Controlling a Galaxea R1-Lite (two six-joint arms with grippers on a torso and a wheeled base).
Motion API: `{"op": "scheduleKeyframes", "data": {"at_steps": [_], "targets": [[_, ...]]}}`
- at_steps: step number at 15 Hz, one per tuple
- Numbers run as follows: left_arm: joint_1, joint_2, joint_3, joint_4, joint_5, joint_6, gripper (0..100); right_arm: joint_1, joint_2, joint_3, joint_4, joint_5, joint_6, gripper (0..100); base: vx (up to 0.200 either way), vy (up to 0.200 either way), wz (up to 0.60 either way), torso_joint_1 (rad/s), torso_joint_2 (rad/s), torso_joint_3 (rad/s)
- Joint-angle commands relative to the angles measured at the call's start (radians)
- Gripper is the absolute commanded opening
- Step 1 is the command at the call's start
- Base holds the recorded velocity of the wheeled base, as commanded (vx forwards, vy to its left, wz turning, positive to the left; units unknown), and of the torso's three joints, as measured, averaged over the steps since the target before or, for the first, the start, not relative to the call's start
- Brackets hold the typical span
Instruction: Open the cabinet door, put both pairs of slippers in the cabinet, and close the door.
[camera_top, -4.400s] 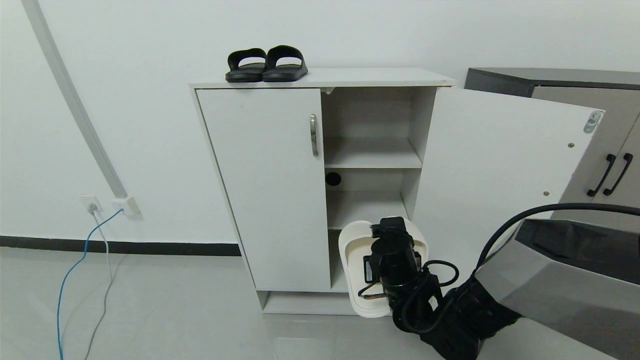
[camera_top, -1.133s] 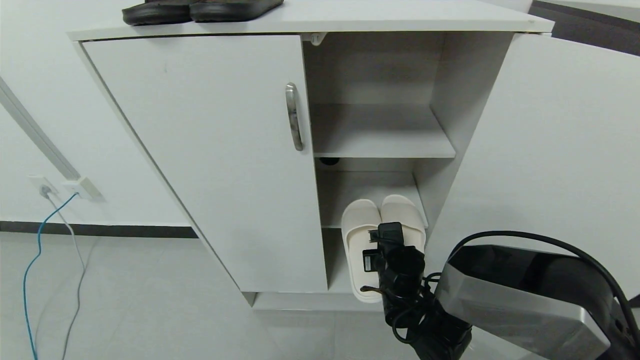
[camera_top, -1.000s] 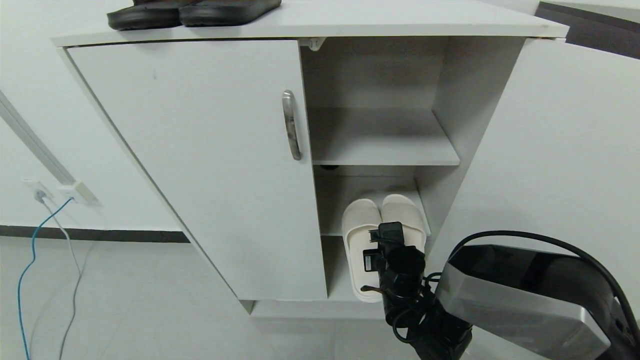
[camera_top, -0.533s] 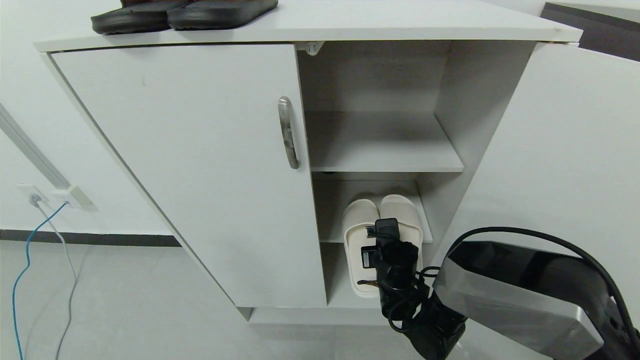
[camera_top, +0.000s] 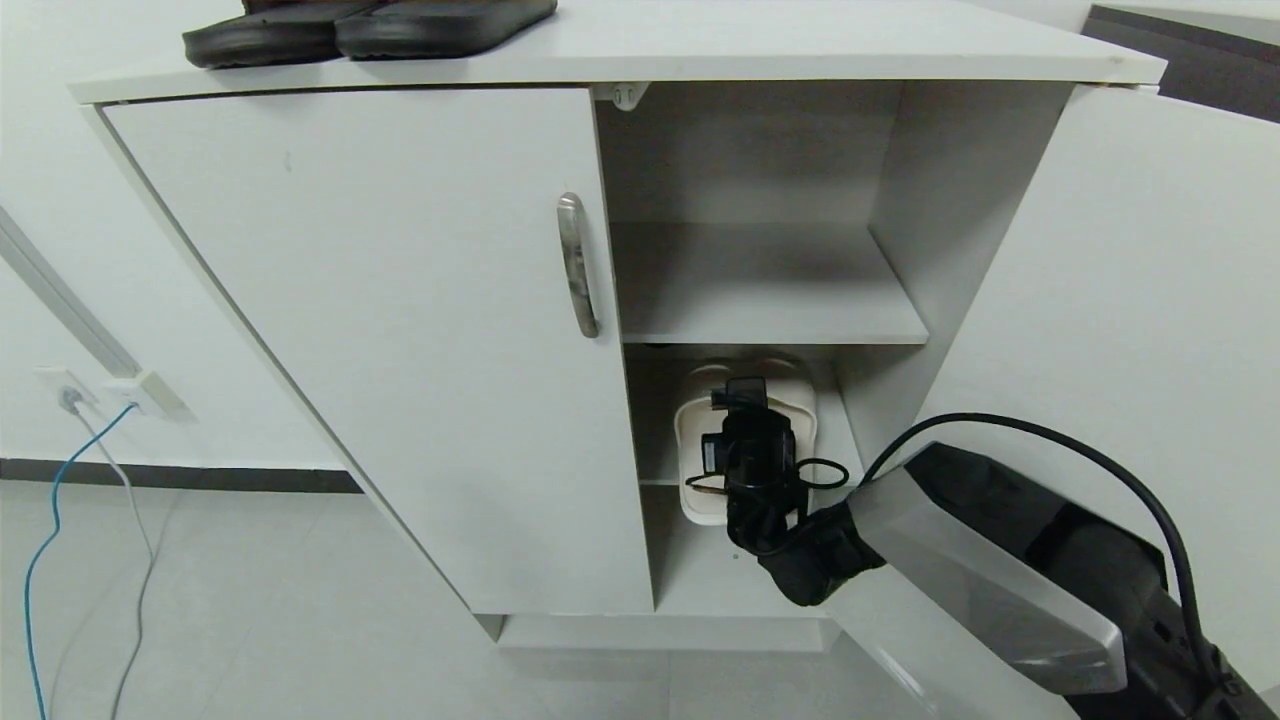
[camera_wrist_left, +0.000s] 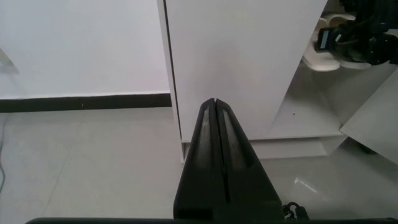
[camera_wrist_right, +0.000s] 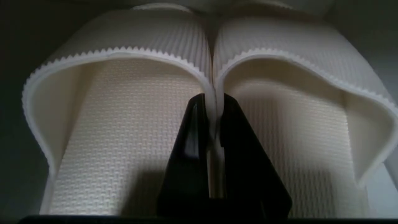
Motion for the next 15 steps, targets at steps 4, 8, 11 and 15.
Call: {"op": "scheduleKeyframes", "data": {"at_steps": [4, 8, 11, 15], "targets": [[0.0, 0.0, 0.0, 0.0, 0.0, 0.0, 0, -0.063, 0.112, -0.264, 0.127, 0.014, 0.02, 0, 0.0, 0.0, 0.0, 0.0, 0.0, 0.0], [0.0, 0.0, 0.0, 0.0, 0.0, 0.0, 0, -0.08, 0.122, -0.309, 0.182, 0.046, 0.062, 0, 0.0, 0.0, 0.0, 0.0, 0.0, 0.0], [0.0, 0.0, 0.0, 0.0, 0.0, 0.0, 0, -0.085, 0.122, -0.31, 0.188, 0.066, 0.062, 0, 0.0, 0.0, 0.0, 0.0, 0.0, 0.0], [0.0, 0.001, 0.002, 0.0, 0.002, 0.0, 0, -0.086, 0.122, -0.307, 0.201, 0.066, 0.06, 100, 0.0, 0.0, 0.0, 0.0, 0.0, 0.0]]}}
